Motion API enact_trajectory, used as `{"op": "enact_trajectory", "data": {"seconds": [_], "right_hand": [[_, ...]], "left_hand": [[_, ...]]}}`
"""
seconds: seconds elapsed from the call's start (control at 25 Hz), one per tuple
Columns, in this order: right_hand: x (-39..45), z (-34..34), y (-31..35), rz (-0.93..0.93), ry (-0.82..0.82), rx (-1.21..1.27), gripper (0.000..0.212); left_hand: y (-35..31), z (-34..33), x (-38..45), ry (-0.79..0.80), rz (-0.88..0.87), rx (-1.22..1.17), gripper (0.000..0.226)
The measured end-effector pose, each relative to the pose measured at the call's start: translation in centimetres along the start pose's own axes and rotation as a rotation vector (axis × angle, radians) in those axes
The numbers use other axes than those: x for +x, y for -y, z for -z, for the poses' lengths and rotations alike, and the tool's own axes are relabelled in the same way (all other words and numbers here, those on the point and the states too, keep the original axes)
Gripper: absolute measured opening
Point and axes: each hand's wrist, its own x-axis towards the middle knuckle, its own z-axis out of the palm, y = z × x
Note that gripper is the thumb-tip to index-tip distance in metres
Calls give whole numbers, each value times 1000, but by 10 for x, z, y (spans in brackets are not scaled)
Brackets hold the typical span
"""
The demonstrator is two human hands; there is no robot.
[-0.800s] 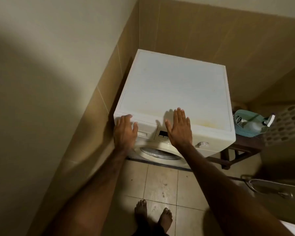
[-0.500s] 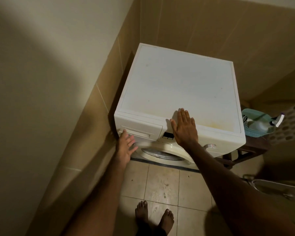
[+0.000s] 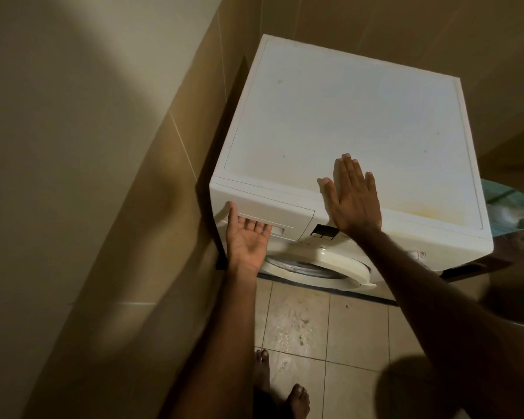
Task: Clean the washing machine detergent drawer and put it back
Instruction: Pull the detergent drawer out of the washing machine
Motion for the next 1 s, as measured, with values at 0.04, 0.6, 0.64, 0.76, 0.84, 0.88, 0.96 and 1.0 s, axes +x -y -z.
{"op": "enact_trajectory", "data": {"seconds": [0.04,0.6,0.64,0.76,0.84,0.88,0.96,1.0], "right_hand": [[0,-1,-1,4,-21,-3,74],[6,-16,-10,79,-153,-32,74],[7,-16,-11,78,-157,-35,74],[9,-17,-12,88,-162,-45,74],[8,-15,-11,93,-156,-47,74],[6,-13,-10,93,-149,-42,75],[3,-11,-7,102,-153,-45,79],[3,-10,-6,104,-161,-54,80]], "left_hand": [[4,2,0,20,-10,-1,66],[17,14,22,117,-185,134,43],[17,16,20,117,-192,143,43],[19,32,8,126,-194,145,55],[18,47,-4,126,-174,155,61],[17,54,-10,126,-168,161,62],[15,65,-26,139,-166,160,64],[15,71,-32,128,-156,159,65]]}}
